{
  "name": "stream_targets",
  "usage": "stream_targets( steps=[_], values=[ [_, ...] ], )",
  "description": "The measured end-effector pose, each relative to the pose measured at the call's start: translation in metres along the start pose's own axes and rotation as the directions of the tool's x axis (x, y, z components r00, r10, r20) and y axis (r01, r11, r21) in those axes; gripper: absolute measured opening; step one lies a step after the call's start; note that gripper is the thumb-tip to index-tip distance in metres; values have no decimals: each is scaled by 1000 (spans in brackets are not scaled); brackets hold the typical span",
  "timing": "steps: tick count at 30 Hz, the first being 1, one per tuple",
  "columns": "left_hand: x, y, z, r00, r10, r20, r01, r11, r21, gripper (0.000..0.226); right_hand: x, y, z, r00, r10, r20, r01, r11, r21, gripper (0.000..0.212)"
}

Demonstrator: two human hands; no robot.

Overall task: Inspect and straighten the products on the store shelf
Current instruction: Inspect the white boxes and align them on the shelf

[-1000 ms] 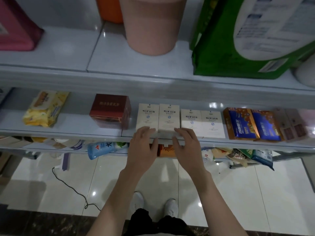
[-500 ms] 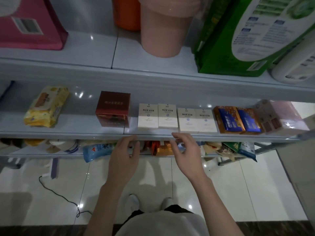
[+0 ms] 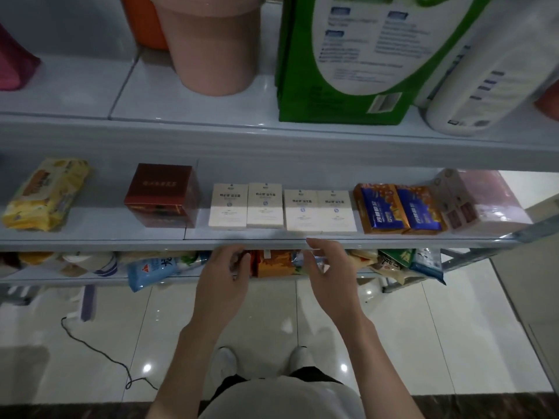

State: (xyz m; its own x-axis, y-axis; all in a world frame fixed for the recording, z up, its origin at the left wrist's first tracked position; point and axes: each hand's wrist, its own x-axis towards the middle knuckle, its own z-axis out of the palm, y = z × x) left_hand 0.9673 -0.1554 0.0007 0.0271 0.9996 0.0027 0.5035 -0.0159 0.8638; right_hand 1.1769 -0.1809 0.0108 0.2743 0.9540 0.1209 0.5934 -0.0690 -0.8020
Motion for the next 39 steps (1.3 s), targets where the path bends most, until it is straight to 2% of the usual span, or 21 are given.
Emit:
stream_targets(
  steps=[3, 8, 12, 17, 21, 24, 27, 32, 36, 39],
  values=[
    [0, 17, 29, 1000, 5, 4, -5, 999, 33, 25, 5, 22, -22, 999, 28, 20, -28, 1000, 2, 27],
    [2, 40, 76, 1000, 7, 14, -9, 993, 120, 20, 9, 62, -49, 999, 31, 8, -31, 999, 27, 24],
    [-1, 41, 96, 993, 121, -16, -115, 972, 207, 22, 11, 88, -55, 999, 23, 28, -24, 999, 48, 22],
    [12, 35, 108, 999, 40, -3, -39, 976, 212, 23, 20, 98, -45, 996, 25, 85, -28, 999, 45, 22],
    [36, 24, 117, 997, 60, 39, -68, 959, 274, 27, 36, 103, -26, 987, 52, 154, -46, 998, -42, 27],
    [55, 12, 124, 990, 130, 51, -140, 919, 368, 28, 52, 110, -7, 981, 27, 195, 0, 991, -135, 32],
    [74, 2, 134, 983, 178, 49, -181, 881, 436, 31, 68, 112, 9, 985, -31, 168, 69, 971, -228, 37],
    [95, -7, 143, 989, 84, 119, -135, 842, 523, 41, 83, 118, 30, 983, -84, 164, 138, 926, -352, 44],
    [92, -15, 148, 983, 151, 102, -182, 802, 569, 35, 83, 124, 40, 983, -107, 152, 160, 903, -398, 43],
    [86, -18, 152, 985, 139, 100, -172, 783, 597, 36, 77, 126, 43, 984, -140, 113, 175, 887, -427, 43]
  ],
)
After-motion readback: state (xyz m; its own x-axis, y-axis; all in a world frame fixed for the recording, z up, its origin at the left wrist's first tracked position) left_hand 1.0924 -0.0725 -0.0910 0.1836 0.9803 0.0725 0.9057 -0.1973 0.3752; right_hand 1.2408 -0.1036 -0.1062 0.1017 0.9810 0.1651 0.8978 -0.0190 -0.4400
